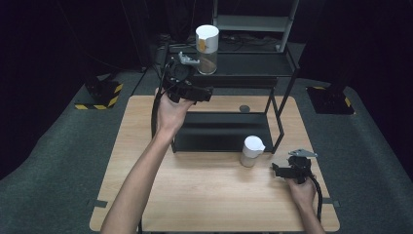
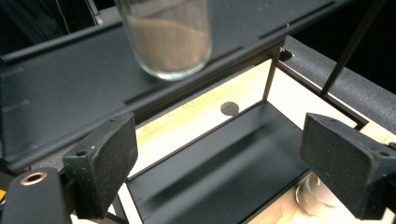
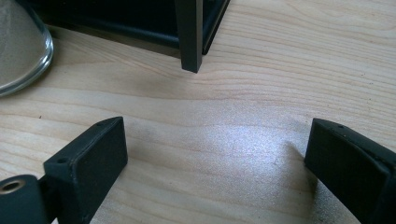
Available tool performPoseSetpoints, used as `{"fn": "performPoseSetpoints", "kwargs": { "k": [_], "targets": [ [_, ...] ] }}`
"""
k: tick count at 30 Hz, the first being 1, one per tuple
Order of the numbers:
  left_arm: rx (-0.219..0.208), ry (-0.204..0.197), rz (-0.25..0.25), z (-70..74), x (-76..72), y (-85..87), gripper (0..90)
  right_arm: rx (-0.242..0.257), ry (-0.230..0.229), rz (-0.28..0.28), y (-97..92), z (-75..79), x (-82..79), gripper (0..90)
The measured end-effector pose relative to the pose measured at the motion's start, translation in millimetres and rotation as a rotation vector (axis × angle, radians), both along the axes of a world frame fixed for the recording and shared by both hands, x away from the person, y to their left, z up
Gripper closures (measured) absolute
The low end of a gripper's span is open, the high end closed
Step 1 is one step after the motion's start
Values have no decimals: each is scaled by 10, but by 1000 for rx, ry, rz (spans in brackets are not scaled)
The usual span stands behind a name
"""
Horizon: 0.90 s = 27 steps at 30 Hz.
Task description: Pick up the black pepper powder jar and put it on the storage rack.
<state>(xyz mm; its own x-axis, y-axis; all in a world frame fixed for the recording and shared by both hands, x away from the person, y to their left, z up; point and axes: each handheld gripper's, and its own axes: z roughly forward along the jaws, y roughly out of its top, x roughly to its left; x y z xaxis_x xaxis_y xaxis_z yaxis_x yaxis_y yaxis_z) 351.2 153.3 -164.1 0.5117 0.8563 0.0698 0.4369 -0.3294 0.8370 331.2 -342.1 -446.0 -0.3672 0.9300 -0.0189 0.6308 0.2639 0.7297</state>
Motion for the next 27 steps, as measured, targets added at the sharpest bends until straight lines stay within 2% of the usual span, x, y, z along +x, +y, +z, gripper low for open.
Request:
{"fn": "performPoseSetpoints", "kwargs": {
  "k": [6, 11, 18, 27],
  "targets": [
    [11, 17, -31, -169, -51, -15, 116, 0, 0, 0, 0, 0, 0, 51],
    [29, 21, -37, -349, -113, -25, 114, 0, 0, 0, 0, 0, 0, 51],
    [14, 55, -26, -623, -133, 24, 111, 0, 0, 0, 0, -1, 0, 51],
    [-14, 88, -23, -888, -136, 84, 109, 0, 1, -1, 1, 1, 0, 51]
  ]
}}
